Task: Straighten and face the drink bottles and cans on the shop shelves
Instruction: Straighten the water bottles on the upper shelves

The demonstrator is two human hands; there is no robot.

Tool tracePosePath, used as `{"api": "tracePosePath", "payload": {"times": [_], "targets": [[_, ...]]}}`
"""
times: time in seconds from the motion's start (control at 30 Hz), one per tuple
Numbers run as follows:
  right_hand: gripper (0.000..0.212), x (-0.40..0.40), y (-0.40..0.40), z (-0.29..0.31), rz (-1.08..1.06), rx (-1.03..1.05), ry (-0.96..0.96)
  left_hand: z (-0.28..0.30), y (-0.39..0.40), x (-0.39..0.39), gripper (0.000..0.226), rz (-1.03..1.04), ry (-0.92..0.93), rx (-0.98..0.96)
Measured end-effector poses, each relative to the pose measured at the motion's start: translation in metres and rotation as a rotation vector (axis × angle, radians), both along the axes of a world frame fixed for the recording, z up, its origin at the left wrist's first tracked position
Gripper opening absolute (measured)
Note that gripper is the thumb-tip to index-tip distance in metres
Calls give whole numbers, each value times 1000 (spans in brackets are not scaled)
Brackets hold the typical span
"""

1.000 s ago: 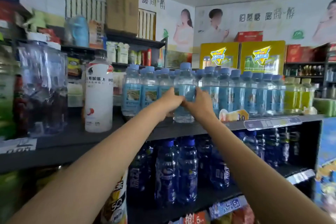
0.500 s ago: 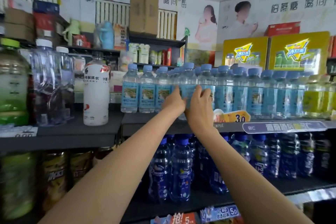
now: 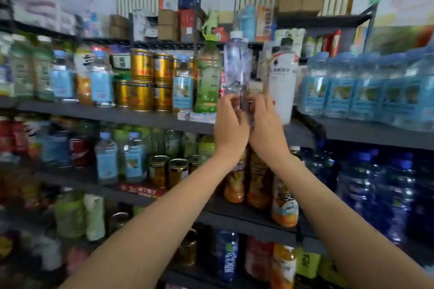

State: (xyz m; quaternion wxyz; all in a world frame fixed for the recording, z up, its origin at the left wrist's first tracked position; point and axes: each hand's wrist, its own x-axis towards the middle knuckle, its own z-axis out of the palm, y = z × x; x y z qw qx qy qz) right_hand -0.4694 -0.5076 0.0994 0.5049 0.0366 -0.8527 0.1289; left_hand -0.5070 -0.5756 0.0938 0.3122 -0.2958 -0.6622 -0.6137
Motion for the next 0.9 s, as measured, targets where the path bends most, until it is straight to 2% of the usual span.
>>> {"api": "tracePosePath", "payload": {"times": [0.1, 0.23, 0.3, 0.4, 0.5, 0.63, 0.7, 0.73, 0.8, 0.87, 0.9], "targets": [[32, -49, -83, -28, 139, -42, -124, -33, -100, -50, 25, 157, -45, -34], [27, -122, -171, -76, 220, 43, -414, -75, -223, -124, 21, 336, -225, -140], [35, -152, -199, -94, 212, -16, -576, -89, -269, -157, 25, 412, -334, -200], [50, -186, -217, -109, 167, -135, -729, -99, -309, -198, 38, 406, -422, -248], [53, -220, -227, -116, 146, -176, -706, -109, -320, -232, 54, 343, -466, -314], [57, -260, -251, -124, 242, -122, -659, -121, -313, -276, 85, 199, -562, -354], [59, -277, -258, -128, 185, -58, -629, -123, -303, -295, 96, 94, -627, -336], [61, -283, -260, -130, 119, -10, -612, -124, -298, -303, 93, 60, -646, -340], [63, -292, -258, -134, 34, 72, -575, -123, -291, -312, 64, 71, -601, -381], [64, -296, -257, -136, 65, 96, -559, -122, -291, -318, 35, 107, -548, -431], [65, -297, -257, -135, 114, 81, -554, -122, -295, -320, 33, 98, -548, -437]]}}
